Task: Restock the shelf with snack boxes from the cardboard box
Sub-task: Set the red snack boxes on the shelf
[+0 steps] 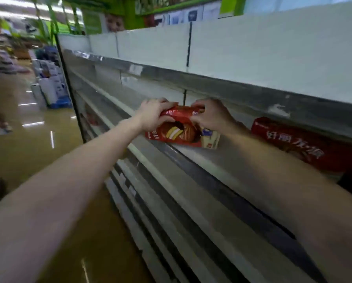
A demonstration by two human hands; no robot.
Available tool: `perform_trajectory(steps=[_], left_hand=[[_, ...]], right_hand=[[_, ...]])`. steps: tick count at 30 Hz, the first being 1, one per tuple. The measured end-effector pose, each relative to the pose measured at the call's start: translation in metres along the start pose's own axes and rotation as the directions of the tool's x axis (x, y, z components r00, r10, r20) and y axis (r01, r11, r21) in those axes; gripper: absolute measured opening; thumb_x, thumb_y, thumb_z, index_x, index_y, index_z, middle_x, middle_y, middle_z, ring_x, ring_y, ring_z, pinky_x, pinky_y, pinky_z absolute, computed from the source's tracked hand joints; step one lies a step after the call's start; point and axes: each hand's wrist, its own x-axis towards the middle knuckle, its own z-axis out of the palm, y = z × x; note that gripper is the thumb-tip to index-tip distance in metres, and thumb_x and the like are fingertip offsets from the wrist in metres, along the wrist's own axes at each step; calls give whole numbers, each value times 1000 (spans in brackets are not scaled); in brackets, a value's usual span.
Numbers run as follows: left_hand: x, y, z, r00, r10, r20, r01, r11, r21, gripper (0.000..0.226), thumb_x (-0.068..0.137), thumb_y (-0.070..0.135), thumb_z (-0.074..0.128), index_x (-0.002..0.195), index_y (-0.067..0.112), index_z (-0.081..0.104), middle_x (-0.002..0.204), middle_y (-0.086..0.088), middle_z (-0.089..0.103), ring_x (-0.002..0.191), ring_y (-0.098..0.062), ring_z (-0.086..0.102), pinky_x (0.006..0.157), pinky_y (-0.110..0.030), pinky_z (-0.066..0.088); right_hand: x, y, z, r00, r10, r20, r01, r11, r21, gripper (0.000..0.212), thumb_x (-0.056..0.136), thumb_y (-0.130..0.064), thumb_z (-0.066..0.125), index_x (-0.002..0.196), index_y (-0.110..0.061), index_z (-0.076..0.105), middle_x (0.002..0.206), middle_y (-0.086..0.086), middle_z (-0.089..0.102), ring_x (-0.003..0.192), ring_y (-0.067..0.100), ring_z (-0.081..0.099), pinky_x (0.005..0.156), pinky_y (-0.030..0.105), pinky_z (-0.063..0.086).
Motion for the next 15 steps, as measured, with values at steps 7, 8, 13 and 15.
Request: perform_trajectory(steps=[7,8,13,15], left_hand=[[112,23,58,963,239,121,-226,968,-113,80,75,64,56,141,20,52,134,-16,56,121,-37,54,101,-43,44],[124,19,71,952,275,135,-257,957,-136,86,70,65,50,142,20,50,134,-16,56,120,-37,55,99,-46,46],[148,8,97,924,367,105,-346,921,-181,87,68,54,56,146,18,45,141,-16,51,127,-38,50,105,-45,42],[153,7,95,909,392,139,-352,903,-247,97,64,68,50,148,22,41,146,-11,48,133,-33,45,110,-42,37]], right_hand=[[22,70,-11,948,300,104,-297,954,-39,49,90,-12,67,136,-4,53,120,9,61,112,23,59,91,32,48],[22,73,-7,955,280,98,-273,959,-81,57,88,-11,68,141,-9,48,126,4,58,116,20,56,93,29,46],[23,77,1,978,203,-45,-208,947,-244,68,87,-25,74,146,-21,41,131,-4,52,120,13,50,86,17,32],[28,78,-1,974,226,-33,-227,947,-229,64,89,-28,72,145,-21,43,135,-3,54,121,14,52,87,18,34]])
